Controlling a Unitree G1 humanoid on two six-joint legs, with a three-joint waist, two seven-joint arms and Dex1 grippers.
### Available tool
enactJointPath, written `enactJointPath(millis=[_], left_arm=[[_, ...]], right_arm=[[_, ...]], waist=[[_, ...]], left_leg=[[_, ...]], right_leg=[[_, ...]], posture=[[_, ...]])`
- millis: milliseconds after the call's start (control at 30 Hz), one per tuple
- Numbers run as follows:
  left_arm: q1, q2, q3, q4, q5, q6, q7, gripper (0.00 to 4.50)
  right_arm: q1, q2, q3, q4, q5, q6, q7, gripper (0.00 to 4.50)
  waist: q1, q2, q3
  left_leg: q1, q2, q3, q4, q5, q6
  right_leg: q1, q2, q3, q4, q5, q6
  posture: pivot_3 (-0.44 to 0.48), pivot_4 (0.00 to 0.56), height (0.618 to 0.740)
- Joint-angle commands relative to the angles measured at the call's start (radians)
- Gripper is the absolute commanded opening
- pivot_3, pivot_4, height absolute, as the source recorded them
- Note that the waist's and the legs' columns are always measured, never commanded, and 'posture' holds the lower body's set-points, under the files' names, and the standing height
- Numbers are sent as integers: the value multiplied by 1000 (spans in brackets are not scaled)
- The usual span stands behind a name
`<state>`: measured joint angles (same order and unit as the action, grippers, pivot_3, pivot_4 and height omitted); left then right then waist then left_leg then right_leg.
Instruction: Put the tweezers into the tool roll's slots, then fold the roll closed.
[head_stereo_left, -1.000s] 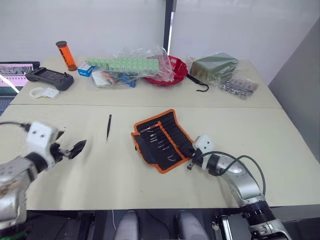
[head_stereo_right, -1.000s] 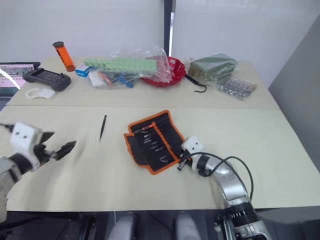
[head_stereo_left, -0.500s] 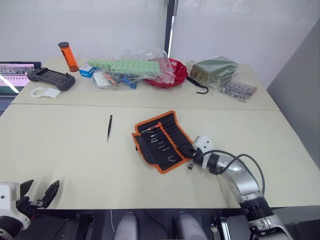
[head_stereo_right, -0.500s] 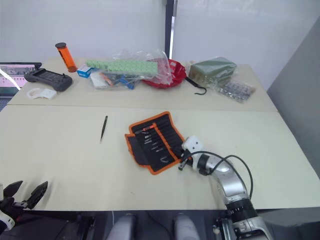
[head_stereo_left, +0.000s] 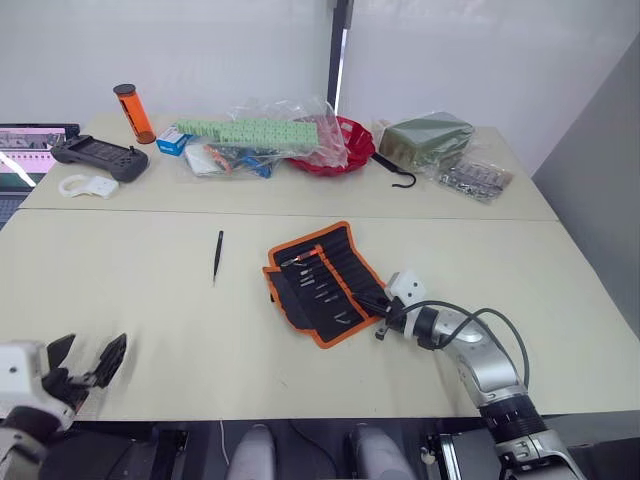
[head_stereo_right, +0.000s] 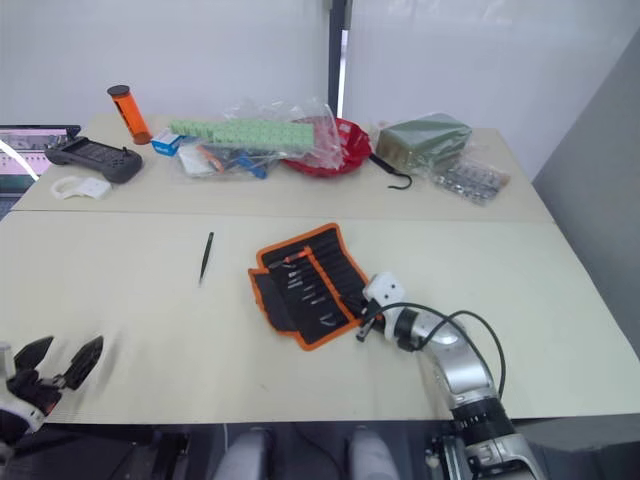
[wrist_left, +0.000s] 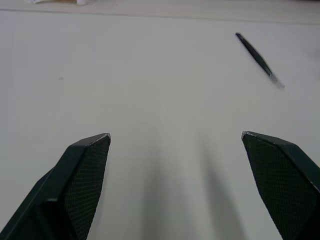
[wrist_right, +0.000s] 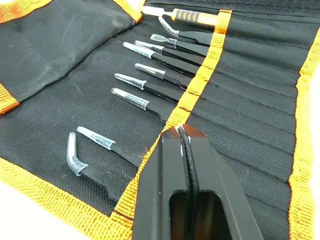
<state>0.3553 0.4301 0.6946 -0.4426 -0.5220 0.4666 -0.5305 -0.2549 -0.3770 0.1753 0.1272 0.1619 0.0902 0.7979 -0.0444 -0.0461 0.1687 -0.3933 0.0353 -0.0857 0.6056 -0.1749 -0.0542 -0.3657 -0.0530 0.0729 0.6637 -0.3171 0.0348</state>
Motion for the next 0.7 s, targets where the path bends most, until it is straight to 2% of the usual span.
enactJointPath(millis=[33, 133, 333, 467, 700], left_arm=[[-98, 23, -86, -58, 1, 77, 97, 4476], [-270, -1, -222, -37, 53, 146, 215, 4476], [-478, -64, -393, 62, 137, 242, 366, 4476], [-538, -125, -454, 94, 183, 279, 443, 4476], [-594, -165, -489, 152, 228, 330, 506, 4476]], right_arm=[[43, 5, 49, 12, -32, 40, 4, 0], [60, -1, 47, -18, -31, 52, -5, 0], [71, -9, 36, -47, -31, 70, -24, 0], [84, -14, 29, -71, -30, 83, -41, 0], [96, -20, 27, -97, -28, 101, -54, 0]], waist=[[-1, 0, 0], [1, -1, -1], [-2, -1, -2], [-2, -1, -2], [2, 0, -2]], left_leg=[[0, 0, 0, 0, 0, 0], [1, 0, 0, 0, 0, 0], [1, -1, -1, 0, -2, -1], [1, -1, -1, 0, -2, 0], [1, -2, -1, 1, -2, 0]], right_leg=[[0, 0, 0, 0, 0, 0], [1, 0, 0, 0, 0, 1], [2, 1, 1, 0, 1, 2], [2, 1, 1, 0, 1, 3], [2, 1, 1, 0, 1, 3]], posture=[[0, 150, 740], [0, 150, 740], [0, 150, 740], [0, 150, 740], [0, 150, 740]])
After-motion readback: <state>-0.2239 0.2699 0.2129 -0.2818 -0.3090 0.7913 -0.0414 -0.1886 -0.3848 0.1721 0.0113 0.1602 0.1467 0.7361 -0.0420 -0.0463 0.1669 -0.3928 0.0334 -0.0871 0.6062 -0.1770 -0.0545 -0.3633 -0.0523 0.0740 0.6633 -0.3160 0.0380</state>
